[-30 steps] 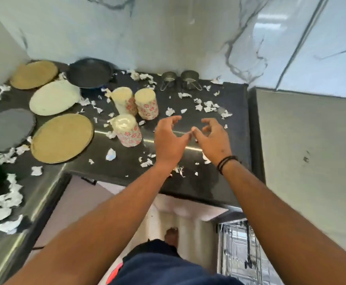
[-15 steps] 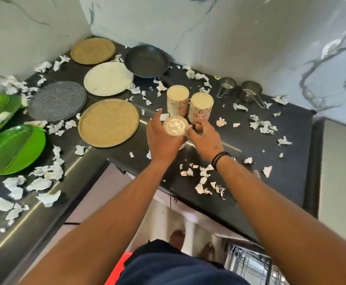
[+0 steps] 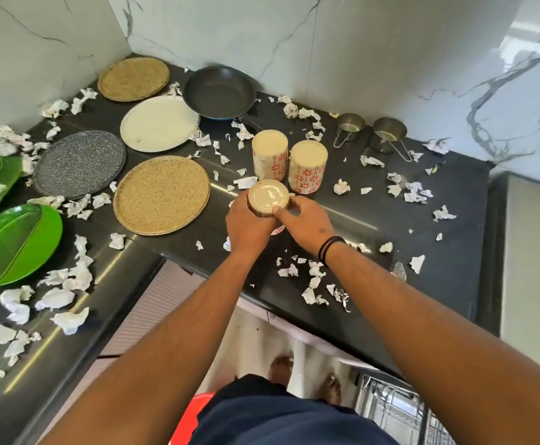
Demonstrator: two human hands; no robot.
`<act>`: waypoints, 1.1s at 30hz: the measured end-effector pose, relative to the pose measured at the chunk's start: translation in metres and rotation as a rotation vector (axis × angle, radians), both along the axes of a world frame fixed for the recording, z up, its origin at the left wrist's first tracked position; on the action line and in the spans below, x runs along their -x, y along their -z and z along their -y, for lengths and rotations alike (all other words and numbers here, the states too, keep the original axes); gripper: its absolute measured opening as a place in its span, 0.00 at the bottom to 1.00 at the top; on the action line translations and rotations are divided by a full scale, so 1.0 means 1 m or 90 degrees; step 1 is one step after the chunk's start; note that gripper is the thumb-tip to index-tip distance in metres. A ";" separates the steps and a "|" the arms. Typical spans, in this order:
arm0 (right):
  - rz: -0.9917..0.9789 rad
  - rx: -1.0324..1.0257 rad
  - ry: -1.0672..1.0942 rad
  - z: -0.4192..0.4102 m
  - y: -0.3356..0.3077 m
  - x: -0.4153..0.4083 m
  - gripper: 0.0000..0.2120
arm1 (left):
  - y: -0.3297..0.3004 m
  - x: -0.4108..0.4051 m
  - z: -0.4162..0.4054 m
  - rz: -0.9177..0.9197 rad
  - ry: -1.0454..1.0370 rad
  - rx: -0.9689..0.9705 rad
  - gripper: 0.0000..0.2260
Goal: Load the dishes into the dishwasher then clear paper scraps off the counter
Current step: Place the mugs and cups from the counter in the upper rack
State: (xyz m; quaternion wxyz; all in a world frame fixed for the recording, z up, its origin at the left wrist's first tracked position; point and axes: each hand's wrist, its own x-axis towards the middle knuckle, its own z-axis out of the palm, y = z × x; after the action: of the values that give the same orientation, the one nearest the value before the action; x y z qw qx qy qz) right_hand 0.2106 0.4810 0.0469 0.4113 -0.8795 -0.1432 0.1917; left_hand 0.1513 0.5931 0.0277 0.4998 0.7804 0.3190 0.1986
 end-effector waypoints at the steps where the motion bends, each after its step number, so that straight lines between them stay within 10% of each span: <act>1: 0.005 -0.001 0.006 0.001 -0.001 -0.001 0.18 | -0.002 0.000 0.000 0.000 0.001 0.000 0.31; 16: 0.086 -0.157 0.294 0.072 -0.022 0.007 0.21 | -0.033 -0.036 0.080 0.119 0.148 -0.002 0.30; 33: 0.259 -0.194 0.757 0.333 -0.001 0.111 0.23 | -0.028 0.010 0.368 0.168 0.549 -0.013 0.24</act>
State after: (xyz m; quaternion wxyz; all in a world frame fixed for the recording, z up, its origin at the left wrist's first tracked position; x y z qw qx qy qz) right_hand 0.0998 0.1484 0.0475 0.5323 -0.7593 0.2677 -0.2617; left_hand 0.1409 0.2248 0.0559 0.5656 0.8148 -0.1038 0.0734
